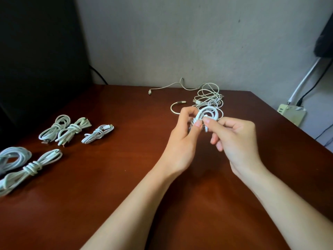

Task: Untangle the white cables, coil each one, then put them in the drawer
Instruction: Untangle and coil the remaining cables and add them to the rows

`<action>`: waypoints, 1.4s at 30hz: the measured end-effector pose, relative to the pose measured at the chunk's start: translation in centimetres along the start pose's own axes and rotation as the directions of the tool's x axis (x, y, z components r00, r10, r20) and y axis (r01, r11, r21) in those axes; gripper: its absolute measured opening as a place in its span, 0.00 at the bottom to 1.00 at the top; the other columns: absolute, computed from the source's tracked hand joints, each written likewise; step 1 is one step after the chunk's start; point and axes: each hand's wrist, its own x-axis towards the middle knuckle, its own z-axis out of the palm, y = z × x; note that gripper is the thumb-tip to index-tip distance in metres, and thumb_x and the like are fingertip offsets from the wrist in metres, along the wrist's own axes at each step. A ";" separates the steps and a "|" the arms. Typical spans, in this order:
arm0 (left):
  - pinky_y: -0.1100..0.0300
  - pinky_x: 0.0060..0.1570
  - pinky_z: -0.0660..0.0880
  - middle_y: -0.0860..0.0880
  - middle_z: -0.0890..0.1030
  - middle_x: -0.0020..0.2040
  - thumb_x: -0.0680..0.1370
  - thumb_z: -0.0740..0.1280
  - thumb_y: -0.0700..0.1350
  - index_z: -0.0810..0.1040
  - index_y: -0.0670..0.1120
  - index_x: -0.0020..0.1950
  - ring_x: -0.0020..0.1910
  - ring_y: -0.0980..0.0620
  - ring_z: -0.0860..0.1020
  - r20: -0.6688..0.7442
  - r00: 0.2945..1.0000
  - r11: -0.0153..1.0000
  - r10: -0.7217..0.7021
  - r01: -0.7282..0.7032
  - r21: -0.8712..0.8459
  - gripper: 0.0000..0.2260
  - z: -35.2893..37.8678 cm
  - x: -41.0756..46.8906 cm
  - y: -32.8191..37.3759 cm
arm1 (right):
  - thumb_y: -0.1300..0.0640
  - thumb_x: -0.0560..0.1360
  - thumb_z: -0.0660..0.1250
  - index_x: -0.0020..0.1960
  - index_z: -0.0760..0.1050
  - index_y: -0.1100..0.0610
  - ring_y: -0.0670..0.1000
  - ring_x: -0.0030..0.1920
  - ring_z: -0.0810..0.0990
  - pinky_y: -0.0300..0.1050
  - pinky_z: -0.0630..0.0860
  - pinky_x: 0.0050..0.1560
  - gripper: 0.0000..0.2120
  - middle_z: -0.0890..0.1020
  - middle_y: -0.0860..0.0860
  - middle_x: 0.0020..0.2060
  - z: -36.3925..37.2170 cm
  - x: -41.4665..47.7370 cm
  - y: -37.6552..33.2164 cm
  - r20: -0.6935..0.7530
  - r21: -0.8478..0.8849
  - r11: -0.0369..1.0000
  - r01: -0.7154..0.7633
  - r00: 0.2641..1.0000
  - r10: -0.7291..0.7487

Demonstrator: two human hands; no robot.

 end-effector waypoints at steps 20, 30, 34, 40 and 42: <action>0.71 0.30 0.64 0.53 0.72 0.36 0.83 0.55 0.40 0.70 0.41 0.60 0.28 0.62 0.67 0.101 0.986 0.979 -0.135 0.149 -0.140 0.08 0.2 -0.2 0.0 | 0.46 0.73 0.68 0.49 0.73 0.46 0.49 0.34 0.81 0.50 0.78 0.38 0.08 0.81 0.47 0.34 -0.5 0.6 1.4 0.045 -0.405 0.812 0.421 0.896 -0.442; 0.61 0.47 0.74 0.59 0.78 0.47 0.77 0.67 0.40 0.68 0.53 0.67 0.41 0.64 0.75 0.137 0.980 0.980 -0.142 0.119 0.161 0.20 0.3 -0.2 -0.7 | 0.54 0.75 0.69 0.49 0.80 0.49 0.43 0.33 0.81 0.38 0.77 0.35 0.03 0.81 0.42 0.34 -1.0 1.2 1.6 0.170 -0.331 0.877 0.347 0.937 -0.307; 0.56 0.56 0.74 0.53 0.78 0.56 0.76 0.68 0.39 0.69 0.50 0.67 0.54 0.56 0.76 -0.007 1.000 0.927 0.023 -0.019 0.373 0.20 0.1 -0.3 -1.2 | 0.56 0.74 0.70 0.60 0.77 0.50 0.40 0.41 0.80 0.32 0.75 0.45 0.15 0.80 0.37 0.39 -0.9 0.9 1.2 0.309 -0.320 0.890 0.324 0.924 -0.225; 0.51 0.63 0.70 0.53 0.75 0.64 0.78 0.64 0.41 0.64 0.55 0.73 0.63 0.52 0.72 -0.019 1.000 0.860 0.023 -0.010 0.510 0.24 0.0 -0.6 -0.6 | 0.58 0.74 0.69 0.70 0.69 0.53 0.46 0.48 0.75 0.25 0.67 0.45 0.25 0.78 0.46 0.49 -1.0 0.8 0.8 0.387 -0.439 0.805 0.398 0.893 -0.231; 0.53 0.60 0.71 0.53 0.75 0.63 0.79 0.64 0.41 0.66 0.54 0.71 0.61 0.51 0.73 -0.038 0.999 0.853 0.033 -0.008 0.521 0.22 0.0 -0.6 -0.3 | 0.55 0.76 0.67 0.72 0.65 0.51 0.46 0.52 0.72 0.28 0.64 0.46 0.26 0.76 0.46 0.56 -1.1 0.8 0.8 0.417 -0.463 0.784 0.414 0.882 -0.220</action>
